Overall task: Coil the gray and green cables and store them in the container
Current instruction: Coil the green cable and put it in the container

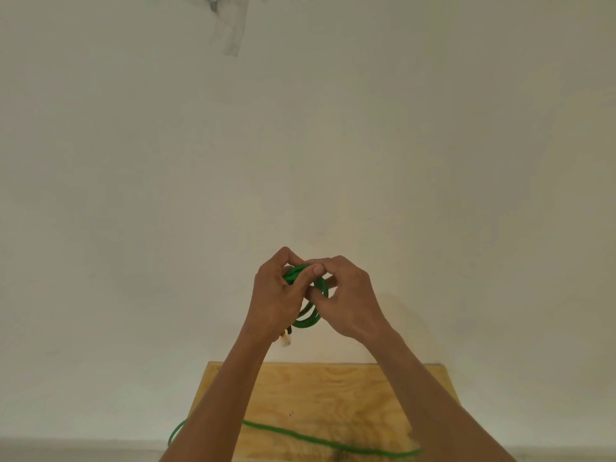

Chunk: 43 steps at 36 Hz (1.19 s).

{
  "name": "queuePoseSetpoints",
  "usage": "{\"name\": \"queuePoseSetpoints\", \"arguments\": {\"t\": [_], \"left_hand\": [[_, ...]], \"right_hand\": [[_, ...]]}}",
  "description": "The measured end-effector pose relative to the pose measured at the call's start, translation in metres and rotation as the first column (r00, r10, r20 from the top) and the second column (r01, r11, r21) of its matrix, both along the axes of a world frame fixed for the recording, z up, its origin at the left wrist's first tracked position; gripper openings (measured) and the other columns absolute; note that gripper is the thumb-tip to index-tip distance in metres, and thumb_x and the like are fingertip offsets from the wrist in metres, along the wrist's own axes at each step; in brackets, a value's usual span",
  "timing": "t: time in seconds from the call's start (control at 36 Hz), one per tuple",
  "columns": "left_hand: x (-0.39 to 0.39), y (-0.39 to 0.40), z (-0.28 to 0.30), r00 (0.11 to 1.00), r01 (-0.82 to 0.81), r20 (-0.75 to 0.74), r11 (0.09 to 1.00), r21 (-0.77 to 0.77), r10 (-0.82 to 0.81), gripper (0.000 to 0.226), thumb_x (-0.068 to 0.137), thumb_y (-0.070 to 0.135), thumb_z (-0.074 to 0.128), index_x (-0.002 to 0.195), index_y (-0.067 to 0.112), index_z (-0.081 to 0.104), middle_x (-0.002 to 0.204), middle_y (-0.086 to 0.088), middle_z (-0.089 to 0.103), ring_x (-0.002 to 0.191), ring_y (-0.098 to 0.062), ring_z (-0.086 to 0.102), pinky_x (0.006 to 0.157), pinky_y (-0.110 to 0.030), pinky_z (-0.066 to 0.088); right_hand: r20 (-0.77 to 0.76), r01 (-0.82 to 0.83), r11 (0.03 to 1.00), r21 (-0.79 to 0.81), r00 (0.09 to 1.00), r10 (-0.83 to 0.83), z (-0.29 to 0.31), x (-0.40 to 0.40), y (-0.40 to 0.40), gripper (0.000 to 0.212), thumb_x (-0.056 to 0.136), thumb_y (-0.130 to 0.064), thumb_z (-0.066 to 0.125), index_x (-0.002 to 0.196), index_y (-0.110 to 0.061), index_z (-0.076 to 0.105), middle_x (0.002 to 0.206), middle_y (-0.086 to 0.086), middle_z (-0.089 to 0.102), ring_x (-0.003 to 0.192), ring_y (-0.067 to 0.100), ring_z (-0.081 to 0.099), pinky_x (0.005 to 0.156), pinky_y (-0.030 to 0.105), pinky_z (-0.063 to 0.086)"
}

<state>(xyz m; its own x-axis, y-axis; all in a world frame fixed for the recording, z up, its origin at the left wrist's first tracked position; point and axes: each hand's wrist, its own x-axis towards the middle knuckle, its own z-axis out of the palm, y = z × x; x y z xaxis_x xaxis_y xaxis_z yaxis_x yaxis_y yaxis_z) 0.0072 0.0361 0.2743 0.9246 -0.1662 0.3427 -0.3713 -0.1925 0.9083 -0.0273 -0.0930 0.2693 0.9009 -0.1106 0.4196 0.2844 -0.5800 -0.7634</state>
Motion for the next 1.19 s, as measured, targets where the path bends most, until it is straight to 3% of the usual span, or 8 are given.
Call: {"name": "queuePoseSetpoints", "arguments": {"t": [0.08, 0.28, 0.39, 0.53, 0.72, 0.86, 1.08, 1.19], "left_hand": [[-0.001, -0.001, -0.006, 1.0, -0.015, -0.013, 1.0, -0.01, 0.015, 0.025, 0.089, 0.032, 0.072, 0.083, 0.011, 0.06, 0.07, -0.004, 0.074, 0.069, -0.027, 0.07, 0.069, -0.048, 0.057], [-0.009, -0.003, -0.008, 0.998, -0.07, -0.012, 0.995, -0.073, 0.069, 0.045, 0.084, 0.058, 0.061, 0.079, 0.013, 0.062, 0.062, -0.001, 0.069, 0.049, -0.014, 0.056, 0.055, -0.035, 0.049], [-0.01, -0.002, -0.018, 0.987, -0.154, -0.056, 0.985, -0.079, 0.15, 0.053, 0.088, 0.065, 0.048, 0.072, 0.015, 0.058, 0.049, 0.008, 0.051, 0.045, -0.01, 0.042, 0.051, -0.029, 0.042], [-0.015, 0.002, -0.035, 0.969, -0.244, -0.063, 0.966, -0.082, 0.239, 0.048, 0.094, 0.057, 0.048, 0.064, 0.019, 0.048, 0.044, 0.013, 0.041, 0.043, -0.006, 0.037, 0.049, -0.018, 0.036], [-0.023, 0.012, -0.064, 0.933, -0.348, -0.129, 0.932, -0.097, 0.335, 0.05, 0.098, 0.052, 0.049, 0.061, 0.019, 0.042, 0.044, 0.015, 0.041, 0.045, -0.005, 0.039, 0.052, -0.015, 0.035], [-0.027, 0.03, -0.083, 0.936, -0.262, -0.256, 0.964, -0.048, 0.242, 0.059, 0.1, 0.059, 0.033, 0.066, 0.014, 0.052, 0.054, 0.006, 0.047, 0.048, -0.011, 0.043, 0.054, -0.029, 0.04], [-0.034, 0.079, -0.12, 0.936, -0.016, -0.351, 0.999, 0.035, 0.028, 0.048, 0.104, 0.047, 0.037, 0.096, 0.011, 0.069, 0.073, -0.007, 0.068, 0.06, -0.017, 0.066, 0.059, -0.038, 0.057], [-0.037, 0.102, -0.139, 0.915, -0.013, -0.4, 0.994, 0.106, 0.054, 0.048, 0.102, 0.054, 0.037, 0.101, 0.021, 0.072, 0.086, -0.002, 0.075, 0.083, -0.018, 0.072, 0.08, -0.046, 0.06]], "right_hand": [[0.004, -0.028, 0.999, -0.031, 1.0, 0.028, -0.006, 0.0, -0.008, 0.028, 0.083, -0.02, 0.076, 0.111, -0.02, 0.071, 0.109, -0.006, 0.061, 0.092, 0.008, 0.064, 0.077, 0.011, 0.051], [0.207, 0.012, 1.0, -0.019, 0.978, -0.008, -0.027, -0.004, -0.004, 0.033, 0.09, -0.025, 0.07, 0.122, -0.026, 0.065, 0.111, -0.009, 0.071, 0.099, 0.011, 0.066, 0.077, 0.027, 0.058], [0.31, 0.068, 0.996, -0.05, 0.949, -0.049, -0.037, -0.006, 0.005, 0.022, 0.091, -0.019, 0.07, 0.112, -0.021, 0.066, 0.093, -0.009, 0.074, 0.075, 0.005, 0.064, 0.07, 0.014, 0.05], [0.368, 0.133, 0.991, 0.032, 0.92, -0.135, -0.057, -0.008, 0.021, 0.024, 0.082, -0.003, 0.076, 0.106, -0.003, 0.074, 0.098, 0.004, 0.078, 0.087, -0.006, 0.062, 0.077, 0.001, 0.046], [0.341, 0.099, 0.994, -0.054, 0.937, -0.075, -0.079, -0.018, 0.04, 0.026, 0.087, -0.007, 0.069, 0.112, -0.001, 0.072, 0.101, 0.01, 0.077, 0.085, 0.019, 0.073, 0.079, 0.013, 0.053], [0.288, 0.148, 0.989, -0.01, 0.947, -0.139, -0.1, -0.027, 0.059, 0.024, 0.086, -0.005, 0.07, 0.11, -0.002, 0.073, 0.102, 0.011, 0.077, 0.085, 0.019, 0.074, 0.077, 0.024, 0.058], [0.076, 0.202, 0.977, 0.07, 0.975, -0.207, -0.131, -0.039, 0.086, 0.023, 0.086, -0.007, 0.074, 0.109, -0.004, 0.074, 0.095, 0.007, 0.078, 0.078, -0.001, 0.065, 0.073, -0.001, 0.045], [-0.001, 0.253, 0.961, 0.115, 0.967, -0.254, -0.149, -0.047, 0.1, 0.023, 0.085, -0.008, 0.075, 0.107, -0.004, 0.075, 0.09, 0.006, 0.078, 0.082, -0.001, 0.063, 0.068, -0.001, 0.045]]}}
